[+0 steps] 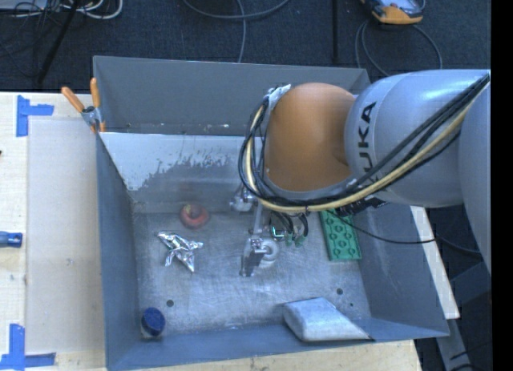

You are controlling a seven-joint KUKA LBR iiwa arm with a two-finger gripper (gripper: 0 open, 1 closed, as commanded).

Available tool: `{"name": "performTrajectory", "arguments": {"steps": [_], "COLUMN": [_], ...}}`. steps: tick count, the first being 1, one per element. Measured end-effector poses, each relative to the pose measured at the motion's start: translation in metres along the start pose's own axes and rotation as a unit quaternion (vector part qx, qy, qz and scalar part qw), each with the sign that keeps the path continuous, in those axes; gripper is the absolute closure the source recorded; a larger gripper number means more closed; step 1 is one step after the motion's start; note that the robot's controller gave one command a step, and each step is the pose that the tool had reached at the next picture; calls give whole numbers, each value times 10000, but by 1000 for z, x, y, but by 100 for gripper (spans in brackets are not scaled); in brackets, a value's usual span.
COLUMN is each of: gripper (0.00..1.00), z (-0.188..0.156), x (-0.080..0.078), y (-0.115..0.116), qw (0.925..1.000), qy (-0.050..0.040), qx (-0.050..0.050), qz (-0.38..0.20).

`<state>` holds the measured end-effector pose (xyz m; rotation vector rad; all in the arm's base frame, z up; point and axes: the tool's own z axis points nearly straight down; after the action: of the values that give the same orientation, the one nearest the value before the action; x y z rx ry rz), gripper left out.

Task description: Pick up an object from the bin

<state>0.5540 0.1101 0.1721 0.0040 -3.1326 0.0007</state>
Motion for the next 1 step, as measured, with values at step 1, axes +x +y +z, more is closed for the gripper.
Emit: {"name": "performTrajectory", "arguments": {"steps": [1], "gripper": [0], "z": [103], "x": [-13], "y": [89], "qw": [9960], "qy": [-55], "qx": [-1], "qz": [-891]}}
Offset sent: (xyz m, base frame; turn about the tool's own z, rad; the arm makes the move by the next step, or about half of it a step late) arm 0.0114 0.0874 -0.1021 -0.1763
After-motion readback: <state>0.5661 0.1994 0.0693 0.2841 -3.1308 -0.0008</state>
